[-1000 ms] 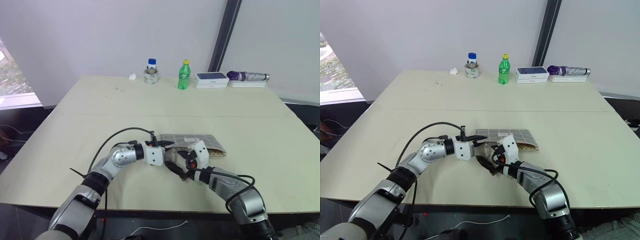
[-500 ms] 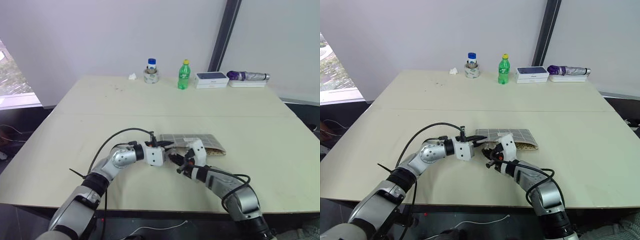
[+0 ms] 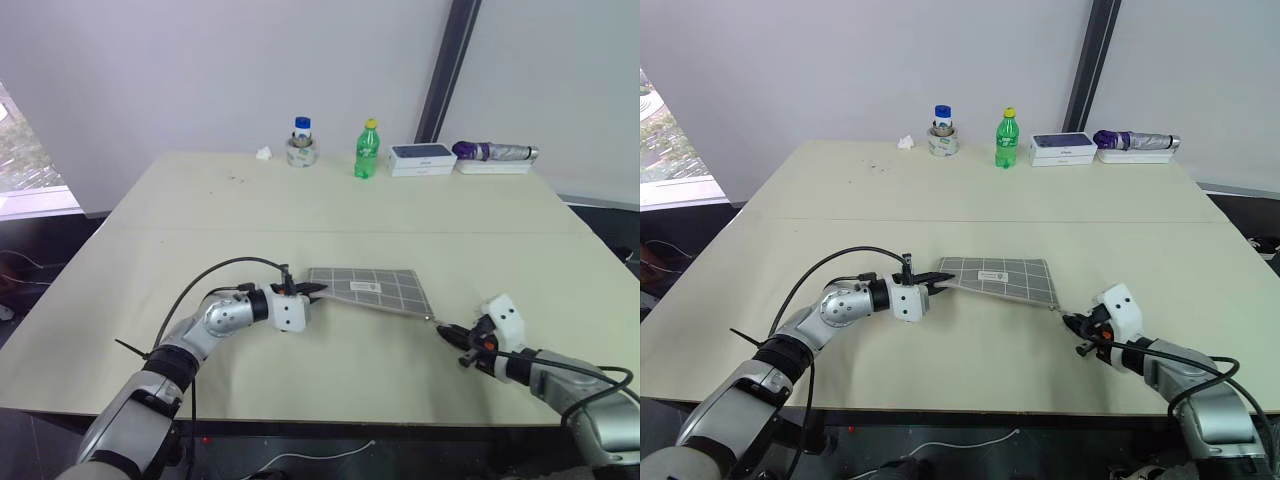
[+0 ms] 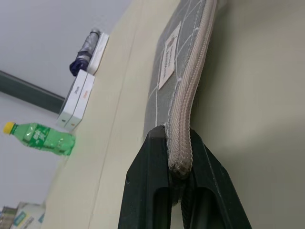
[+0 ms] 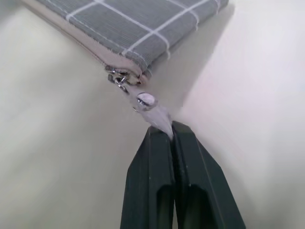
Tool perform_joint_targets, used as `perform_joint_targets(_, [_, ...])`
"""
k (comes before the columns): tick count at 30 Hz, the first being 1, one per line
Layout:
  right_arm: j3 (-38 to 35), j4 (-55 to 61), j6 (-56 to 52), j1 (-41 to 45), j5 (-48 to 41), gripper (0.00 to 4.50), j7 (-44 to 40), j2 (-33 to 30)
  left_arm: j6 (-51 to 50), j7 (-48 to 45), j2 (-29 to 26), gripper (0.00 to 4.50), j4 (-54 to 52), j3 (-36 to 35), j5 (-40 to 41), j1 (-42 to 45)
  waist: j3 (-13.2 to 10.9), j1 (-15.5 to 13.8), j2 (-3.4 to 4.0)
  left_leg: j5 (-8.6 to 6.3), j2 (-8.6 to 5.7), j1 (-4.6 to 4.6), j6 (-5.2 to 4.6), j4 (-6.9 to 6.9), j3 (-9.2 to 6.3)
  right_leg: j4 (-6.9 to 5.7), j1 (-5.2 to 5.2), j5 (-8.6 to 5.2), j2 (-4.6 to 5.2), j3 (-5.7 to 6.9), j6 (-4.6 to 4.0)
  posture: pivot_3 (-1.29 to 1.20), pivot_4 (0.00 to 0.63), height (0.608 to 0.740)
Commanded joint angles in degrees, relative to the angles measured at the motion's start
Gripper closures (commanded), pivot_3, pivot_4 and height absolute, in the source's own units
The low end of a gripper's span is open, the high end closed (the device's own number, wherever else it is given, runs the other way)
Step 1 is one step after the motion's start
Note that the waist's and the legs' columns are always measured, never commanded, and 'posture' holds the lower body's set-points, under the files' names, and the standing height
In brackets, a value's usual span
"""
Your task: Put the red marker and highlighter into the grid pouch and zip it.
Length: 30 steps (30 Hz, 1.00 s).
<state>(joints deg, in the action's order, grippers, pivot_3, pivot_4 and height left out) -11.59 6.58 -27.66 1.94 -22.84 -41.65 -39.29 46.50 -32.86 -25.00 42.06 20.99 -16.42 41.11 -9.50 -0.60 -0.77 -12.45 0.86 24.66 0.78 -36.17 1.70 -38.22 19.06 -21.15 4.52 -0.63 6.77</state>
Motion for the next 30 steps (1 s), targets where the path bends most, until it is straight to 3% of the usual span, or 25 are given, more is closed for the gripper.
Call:
perform_joint_targets(1, [-4.78,-1.12,1.03,-0.66,-0.72,4.18,-0.18,-1.43,-5.17,-8.28,-1.19,4.11,0.67,-5.14,11.16,-0.41,0.00,0.03,0.00,0.00,0.00,0.00,0.00,0.00,0.00,0.00,0.00,0.00,0.00,0.00,0.00,0.00,0.150,0.740])
perform_joint_targets(3, [-4.57,-0.94,2.14,-1.17,-0.42,3.58,-1.04,-1.77,-5.84,-9.80,-1.52,3.38,0.16,-5.80,13.08,-1.11,0.00,0.05,0.00,0.00,0.00,0.00,0.00,0.00,0.00,0.00,0.00,0.00,0.00,0.00,0.00,0.00,0.150,0.740])
perform_joint_targets(6, [-5.63,-0.73,4.13,-2.98,-0.32,2.13,-3.70,-3.44,-9.28,-13.86,-2.44,1.94,-1.68,-8.08,17.46,-3.10,0.01,0.06,0.02,0.00,0.01,0.00,0.00,0.00,0.01,0.00,0.01,0.00,0.01,-0.01,0.00,0.00,0.150,0.740])
perform_joint_targets(10, [-7.67,-2.55,7.62,-5.85,0.77,0.07,-6.35,-5.87,-26.38,-23.69,-4.68,0.01,-13.55,-13.92,32.09,-9.67,0.00,0.31,0.02,0.00,0.02,0.00,0.00,0.00,0.02,0.01,-0.01,0.00,0.02,-0.03,0.00,0.00,0.150,0.740])
perform_joint_targets(14, [-10.65,-1.30,11.12,-7.97,-0.44,0.02,-7.64,-5.41,-36.50,-23.78,-8.10,0.00,-22.04,-19.94,38.05,-15.00,0.00,0.40,0.02,0.00,0.07,-0.03,0.01,-0.01,-0.03,0.00,-0.06,0.00,0.01,-0.02,-0.01,0.00,0.150,0.740])
perform_joint_targets(19, [-16.15,1.43,19.70,-9.11,-2.90,0.02,-10.28,-4.18,-49.14,-16.42,-9.77,0.00,-31.19,-28.59,43.71,-20.27,0.01,0.47,0.05,-0.02,0.05,-0.27,-0.02,0.00,-0.03,0.06,-0.35,0.00,0.07,-0.02,-0.01,0.00,0.150,0.740])
perform_joint_targets(30, [-20.02,-4.13,24.46,-12.15,-1.98,0.02,-16.10,-8.01,-49.38,-17.88,-16.31,0.00,-32.17,-35.77,40.77,-30.97,0.00,0.56,0.04,-0.03,0.07,-0.32,-0.01,0.06,-0.07,0.14,-0.43,-0.01,0.18,-0.03,-0.03,0.00,0.150,0.740])
